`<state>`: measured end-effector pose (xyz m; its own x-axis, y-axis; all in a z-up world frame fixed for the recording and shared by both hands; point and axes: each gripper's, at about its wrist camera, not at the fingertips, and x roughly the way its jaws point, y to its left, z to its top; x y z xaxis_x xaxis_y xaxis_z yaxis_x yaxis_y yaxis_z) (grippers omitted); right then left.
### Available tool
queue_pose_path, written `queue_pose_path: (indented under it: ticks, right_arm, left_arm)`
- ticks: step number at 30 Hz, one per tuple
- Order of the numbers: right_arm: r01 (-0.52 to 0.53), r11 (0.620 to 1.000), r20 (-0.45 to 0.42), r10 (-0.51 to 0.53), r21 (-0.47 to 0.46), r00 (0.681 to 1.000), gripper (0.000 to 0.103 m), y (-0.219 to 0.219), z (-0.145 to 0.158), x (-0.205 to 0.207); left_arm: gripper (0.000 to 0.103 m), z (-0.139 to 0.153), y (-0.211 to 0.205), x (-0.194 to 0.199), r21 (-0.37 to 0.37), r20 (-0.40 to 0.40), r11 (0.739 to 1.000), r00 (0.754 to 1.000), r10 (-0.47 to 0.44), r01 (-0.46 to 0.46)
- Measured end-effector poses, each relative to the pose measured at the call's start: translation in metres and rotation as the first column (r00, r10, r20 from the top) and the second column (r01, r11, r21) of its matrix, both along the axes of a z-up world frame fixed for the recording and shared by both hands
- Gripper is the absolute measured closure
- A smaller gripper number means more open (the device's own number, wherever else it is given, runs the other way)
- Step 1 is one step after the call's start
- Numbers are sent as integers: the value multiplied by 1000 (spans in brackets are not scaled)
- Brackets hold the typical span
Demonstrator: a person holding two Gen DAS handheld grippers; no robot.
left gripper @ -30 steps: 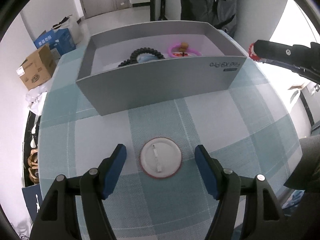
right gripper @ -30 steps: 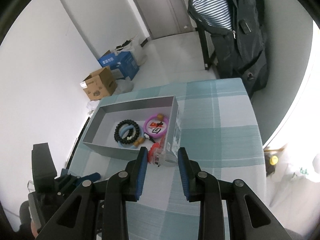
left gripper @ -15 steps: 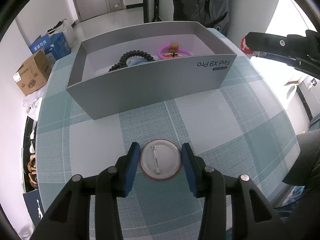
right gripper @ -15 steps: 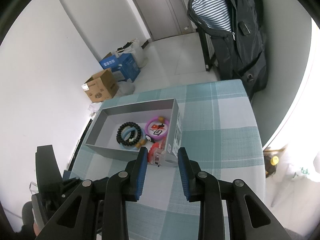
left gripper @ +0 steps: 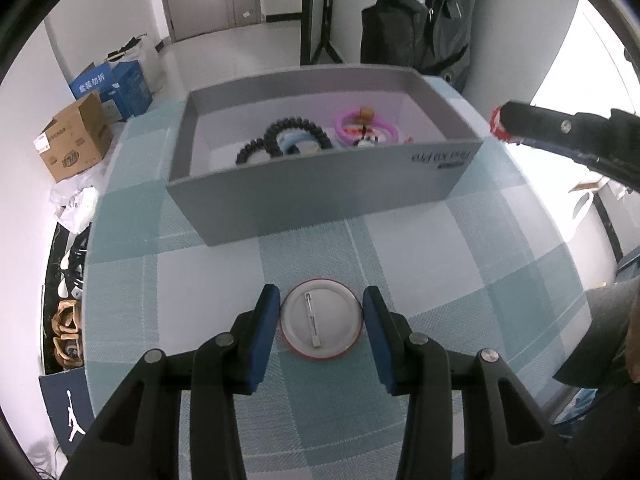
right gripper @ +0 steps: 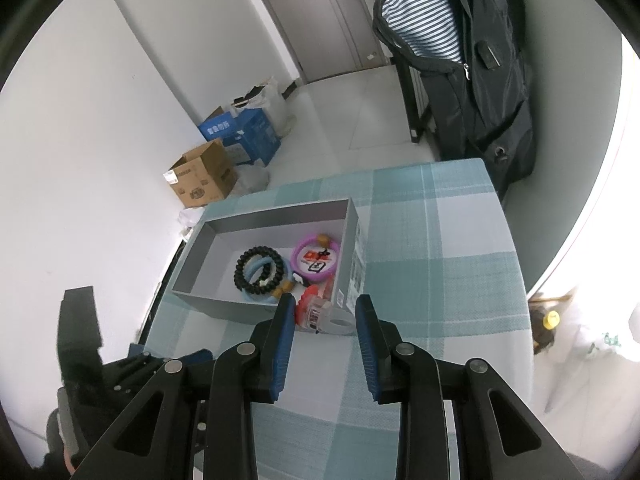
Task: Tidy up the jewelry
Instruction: 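Carry the badge and red charm into the gray box and open both grippers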
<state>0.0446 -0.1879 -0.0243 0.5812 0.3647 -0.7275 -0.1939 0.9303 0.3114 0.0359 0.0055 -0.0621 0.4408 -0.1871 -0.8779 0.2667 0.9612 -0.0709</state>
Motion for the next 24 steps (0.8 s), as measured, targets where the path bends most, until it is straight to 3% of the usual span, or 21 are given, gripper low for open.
queue_pose_path:
  ticks: [5, 12, 24]
  right_arm:
    - [-3, 999, -8, 3, 35, 1000, 74, 0, 3, 1]
    - [-35, 995, -5, 35, 88, 999, 74, 9, 26, 6]
    - [-175, 984, 6, 176, -15, 984, 74, 45, 54, 60]
  left_arm:
    - [66, 22, 6, -4, -41, 71, 999, 997, 22, -19]
    - [66, 55, 20, 11, -158, 109, 985, 991, 82, -64]
    - [66, 71, 27, 73, -245, 38, 967, 996, 85, -73]
